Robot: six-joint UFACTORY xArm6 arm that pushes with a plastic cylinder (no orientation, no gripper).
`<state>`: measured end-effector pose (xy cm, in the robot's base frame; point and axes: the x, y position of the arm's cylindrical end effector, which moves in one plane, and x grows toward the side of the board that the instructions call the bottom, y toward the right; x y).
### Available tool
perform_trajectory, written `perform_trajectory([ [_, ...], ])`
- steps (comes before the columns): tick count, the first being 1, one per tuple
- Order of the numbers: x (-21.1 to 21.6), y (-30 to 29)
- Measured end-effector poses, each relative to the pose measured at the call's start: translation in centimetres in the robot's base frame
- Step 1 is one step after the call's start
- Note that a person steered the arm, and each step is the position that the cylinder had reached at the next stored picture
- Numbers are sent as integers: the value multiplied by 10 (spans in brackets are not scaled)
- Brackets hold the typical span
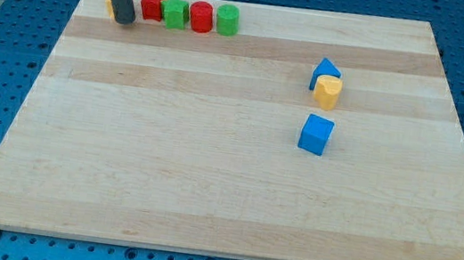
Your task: Move blue cube at center top of the board
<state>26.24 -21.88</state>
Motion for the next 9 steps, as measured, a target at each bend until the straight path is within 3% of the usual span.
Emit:
perform_trajectory([
  [2, -10, -9],
  [3, 5, -4],
  [4, 64, 31],
  [5, 153, 64],
  [6, 228, 126],
  [8, 244, 309],
  [9, 244, 343],
])
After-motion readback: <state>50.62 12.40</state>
